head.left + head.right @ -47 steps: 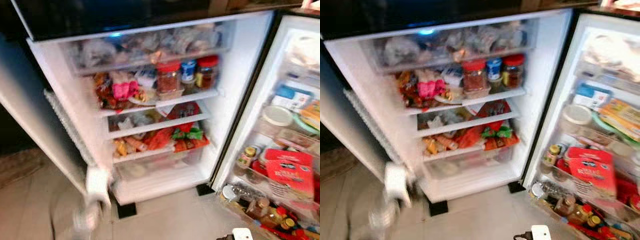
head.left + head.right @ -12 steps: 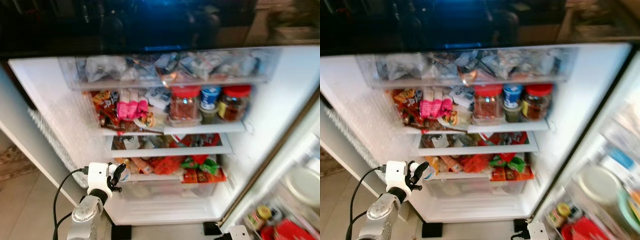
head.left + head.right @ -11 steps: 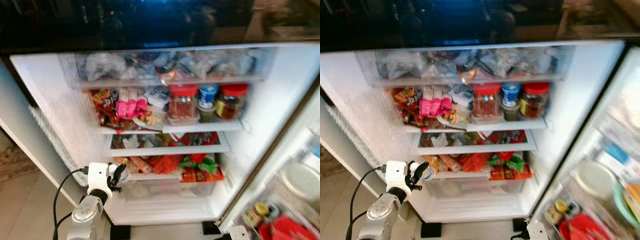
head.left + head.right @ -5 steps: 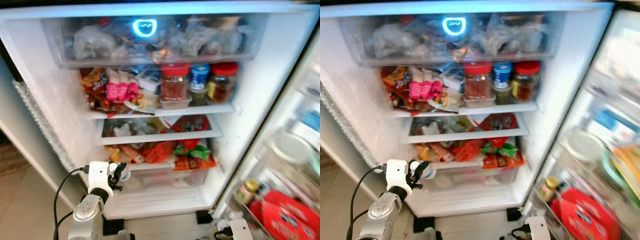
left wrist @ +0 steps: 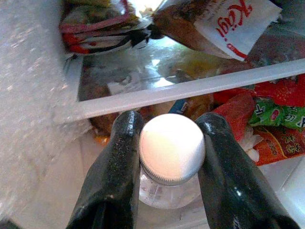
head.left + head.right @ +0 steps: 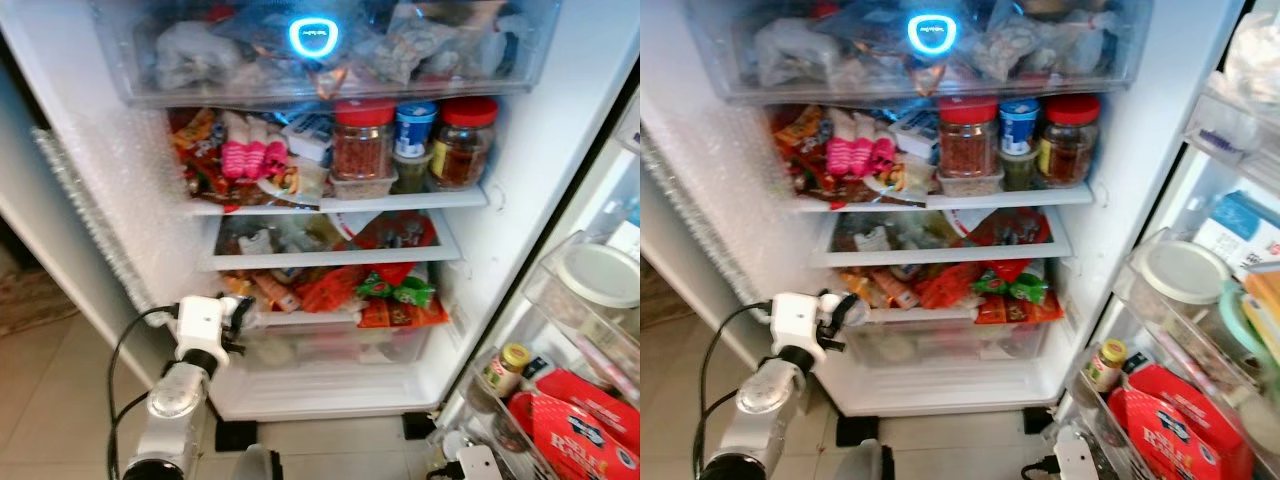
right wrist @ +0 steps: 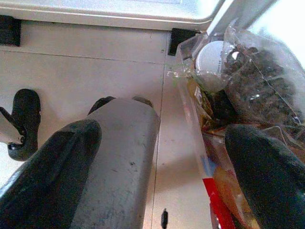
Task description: Restocking fridge
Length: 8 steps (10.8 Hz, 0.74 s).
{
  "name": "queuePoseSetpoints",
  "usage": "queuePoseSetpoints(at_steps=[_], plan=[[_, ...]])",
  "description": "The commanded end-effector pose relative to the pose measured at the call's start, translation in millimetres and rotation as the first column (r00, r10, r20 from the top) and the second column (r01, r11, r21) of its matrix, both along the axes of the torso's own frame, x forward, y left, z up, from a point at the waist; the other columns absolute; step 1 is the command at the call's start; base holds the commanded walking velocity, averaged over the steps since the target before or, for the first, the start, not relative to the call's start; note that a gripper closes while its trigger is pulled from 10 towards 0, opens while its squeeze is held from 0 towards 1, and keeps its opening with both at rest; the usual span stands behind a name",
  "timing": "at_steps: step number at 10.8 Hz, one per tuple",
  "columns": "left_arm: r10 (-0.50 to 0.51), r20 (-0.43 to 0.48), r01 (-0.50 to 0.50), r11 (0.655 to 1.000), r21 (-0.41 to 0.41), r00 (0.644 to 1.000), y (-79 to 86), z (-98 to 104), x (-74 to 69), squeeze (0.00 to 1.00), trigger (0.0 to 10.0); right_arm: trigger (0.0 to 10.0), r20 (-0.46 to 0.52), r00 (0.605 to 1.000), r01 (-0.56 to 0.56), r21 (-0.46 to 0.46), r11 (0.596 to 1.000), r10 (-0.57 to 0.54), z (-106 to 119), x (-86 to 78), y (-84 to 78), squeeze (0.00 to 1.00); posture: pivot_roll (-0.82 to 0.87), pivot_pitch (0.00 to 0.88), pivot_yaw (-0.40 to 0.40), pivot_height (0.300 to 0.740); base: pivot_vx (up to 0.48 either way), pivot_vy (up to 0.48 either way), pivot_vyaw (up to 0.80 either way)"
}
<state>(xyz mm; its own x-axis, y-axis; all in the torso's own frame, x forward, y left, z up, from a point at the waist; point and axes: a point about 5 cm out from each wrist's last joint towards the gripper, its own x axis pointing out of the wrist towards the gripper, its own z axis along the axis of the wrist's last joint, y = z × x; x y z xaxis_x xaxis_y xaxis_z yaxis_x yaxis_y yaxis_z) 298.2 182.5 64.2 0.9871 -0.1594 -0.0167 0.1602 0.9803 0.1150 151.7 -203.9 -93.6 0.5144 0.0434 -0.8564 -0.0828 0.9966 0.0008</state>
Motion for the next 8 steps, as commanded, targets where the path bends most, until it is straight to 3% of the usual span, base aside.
queuePoseSetpoints(at_steps=[1,3,5,8], plan=[[-0.023,0.041,0.021,0.999,0.037,0.999,-1.6,9.7,5.4,0.0,10.0,10.0,-0.019,1.0,0.006,0.003,1.0,-0.006,-1.9,-4.4,0.2,0.0,-0.06,0.0,0.011,0.644,0.0,0.0,0.0],[-0.041,0.052,0.037,0.997,0.074,0.998,-3.0,13.3,8.6,0.0,10.0,10.0,-0.02,1.0,0.003,0.006,1.0,-0.003,-1.9,-3.7,1.1,0.0,-0.06,0.0,0.014,0.644,0.0,0.0,0.0],[-0.058,0.047,0.053,0.994,0.093,0.997,-4.6,12.4,9.7,0.0,10.0,10.0,-0.019,1.0,-0.025,-0.006,1.0,0.025,-1.6,-2.7,1.8,0.0,-0.06,0.0,0.017,0.644,0.261,0.0,0.0],[-0.073,0.04,0.068,0.992,0.108,0.997,-6.0,11.0,11.2,0.0,10.0,10.0,-0.019,1.0,-0.024,-0.012,1.0,0.024,-1.7,-2.7,2.2,0.0,-0.07,0.0,0.02,0.644,0.306,0.0,0.33]])
